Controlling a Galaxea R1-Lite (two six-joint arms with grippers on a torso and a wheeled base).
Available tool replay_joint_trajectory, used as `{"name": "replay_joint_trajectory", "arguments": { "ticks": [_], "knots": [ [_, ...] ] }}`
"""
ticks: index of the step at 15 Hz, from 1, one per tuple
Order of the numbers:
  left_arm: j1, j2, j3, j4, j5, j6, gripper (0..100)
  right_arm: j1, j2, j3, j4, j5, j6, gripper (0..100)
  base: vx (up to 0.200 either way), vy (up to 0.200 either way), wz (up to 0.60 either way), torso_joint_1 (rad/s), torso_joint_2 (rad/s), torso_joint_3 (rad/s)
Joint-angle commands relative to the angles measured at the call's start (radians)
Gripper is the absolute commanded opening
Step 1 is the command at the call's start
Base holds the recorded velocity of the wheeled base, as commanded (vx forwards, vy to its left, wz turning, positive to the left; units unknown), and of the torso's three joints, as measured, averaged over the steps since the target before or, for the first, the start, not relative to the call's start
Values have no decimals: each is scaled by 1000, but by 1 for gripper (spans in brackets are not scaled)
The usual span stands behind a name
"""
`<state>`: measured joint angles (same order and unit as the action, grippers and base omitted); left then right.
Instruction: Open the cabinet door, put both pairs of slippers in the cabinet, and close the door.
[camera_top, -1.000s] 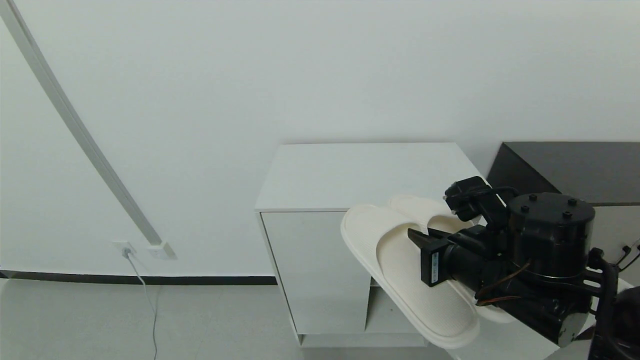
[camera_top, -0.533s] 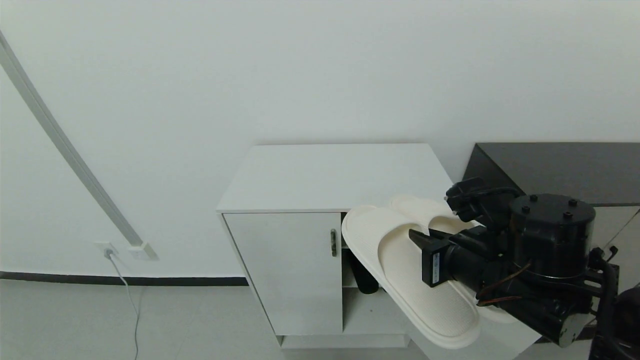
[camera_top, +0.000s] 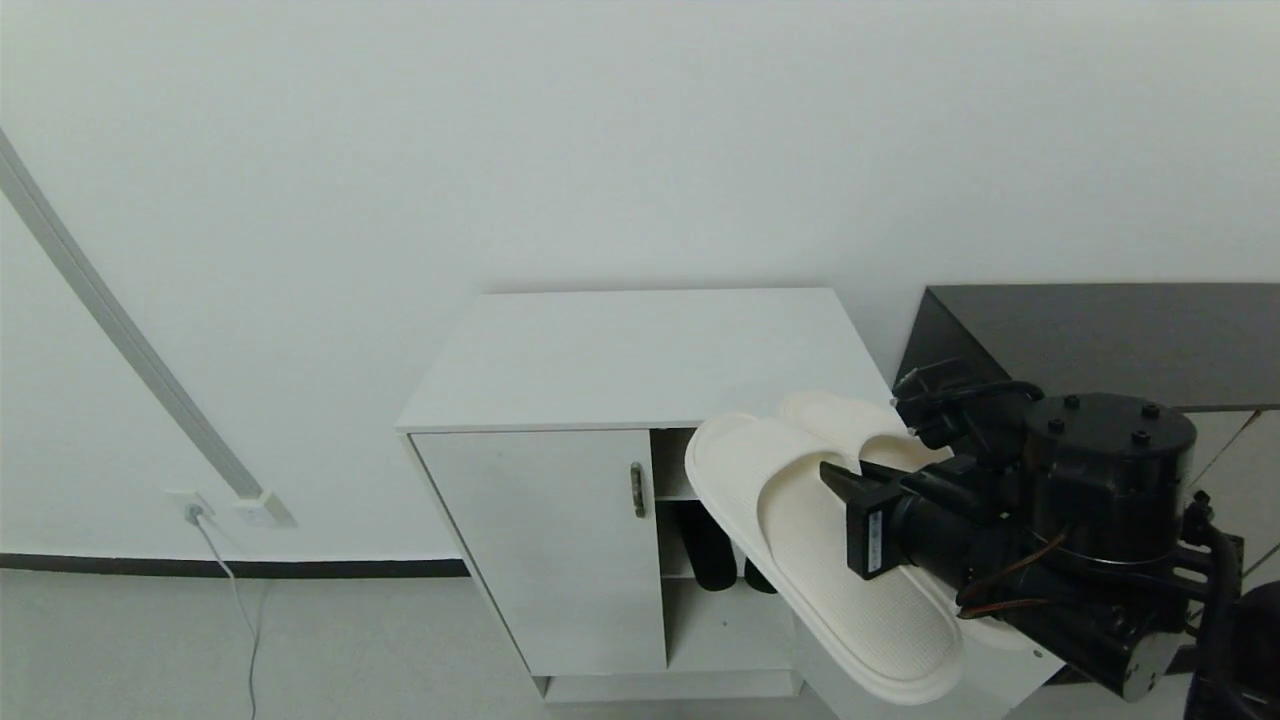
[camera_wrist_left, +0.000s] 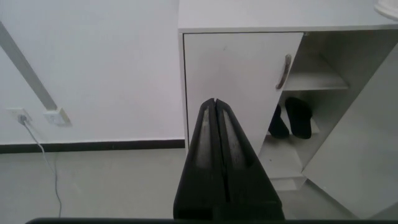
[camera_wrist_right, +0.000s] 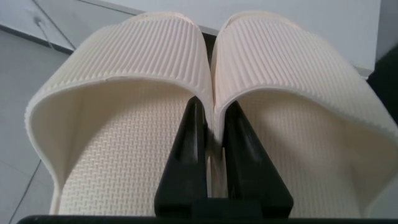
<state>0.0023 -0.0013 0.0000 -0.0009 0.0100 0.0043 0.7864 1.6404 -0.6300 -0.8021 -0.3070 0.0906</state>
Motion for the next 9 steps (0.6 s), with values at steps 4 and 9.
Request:
{"name": "replay_joint_trajectory", "arguments": {
  "ticks": [4,9],
  "knots": [
    [1,1,0,-1,-1,2,0,-1,1,3,-2,0,1,0,0,0,0,0,0,0],
    [1,1,0,-1,-1,2,0,-3,9,26,-25,9,3,0,0,0,0,-74,161,90]
  ]
}}
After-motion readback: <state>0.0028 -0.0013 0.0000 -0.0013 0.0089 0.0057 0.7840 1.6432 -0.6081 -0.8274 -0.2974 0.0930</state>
